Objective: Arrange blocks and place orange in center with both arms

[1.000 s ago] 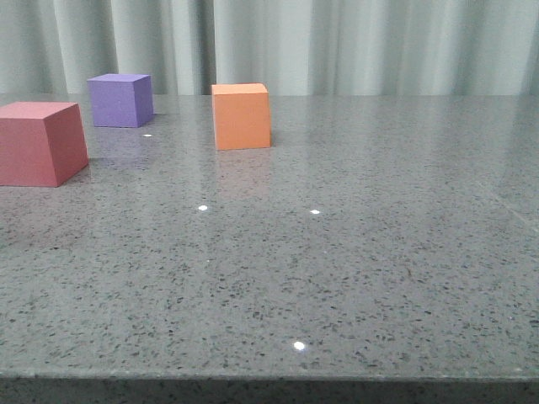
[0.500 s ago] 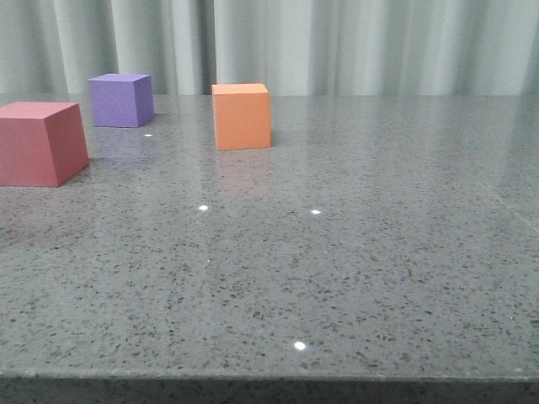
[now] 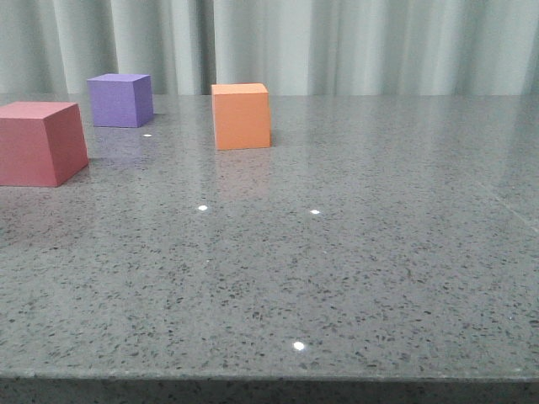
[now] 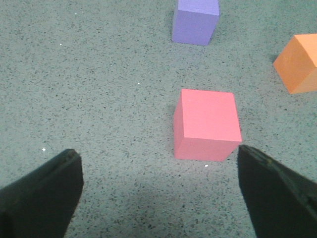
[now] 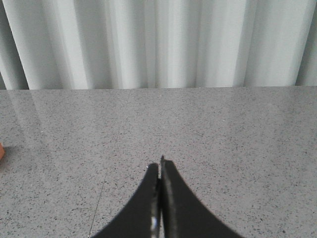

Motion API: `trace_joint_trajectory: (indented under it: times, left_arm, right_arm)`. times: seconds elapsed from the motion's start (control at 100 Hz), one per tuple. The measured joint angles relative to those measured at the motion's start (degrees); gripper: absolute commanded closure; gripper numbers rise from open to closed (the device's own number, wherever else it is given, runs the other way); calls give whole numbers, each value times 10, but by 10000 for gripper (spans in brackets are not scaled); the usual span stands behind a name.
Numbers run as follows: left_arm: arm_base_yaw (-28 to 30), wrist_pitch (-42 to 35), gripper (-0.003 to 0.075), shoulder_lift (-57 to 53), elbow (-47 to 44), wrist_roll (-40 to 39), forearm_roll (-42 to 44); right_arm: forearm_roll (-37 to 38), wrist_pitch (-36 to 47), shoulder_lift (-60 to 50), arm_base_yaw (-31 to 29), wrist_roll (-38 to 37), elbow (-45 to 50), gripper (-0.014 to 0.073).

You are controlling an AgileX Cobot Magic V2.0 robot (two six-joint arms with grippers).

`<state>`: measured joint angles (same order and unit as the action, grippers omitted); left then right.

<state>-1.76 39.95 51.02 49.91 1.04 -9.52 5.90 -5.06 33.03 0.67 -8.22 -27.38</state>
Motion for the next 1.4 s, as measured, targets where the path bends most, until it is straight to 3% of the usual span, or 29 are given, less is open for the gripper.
trace_joint_trajectory:
  times: [0.3,0.71,0.88,1.14,1.4]
  left_arm:
    - [-37,-5,156,31,42,0,-54]
    - [-205,-41,156,249,234,-39,-67]
    - [-272,-38,156,370,352,-152,27]
    - [-364,59,156,526,537,-382,286]
    - [-382,83,156,613,612,-447,330]
  right_arm:
    - [0,0,0,0,0,0,662]
    - [0,0,0,0,0,0,662]
    - [0,0,0,0,0,0,662]
    - [0,0,0,0,0,0,662]
    - [0,0,0,0,0,0,662]
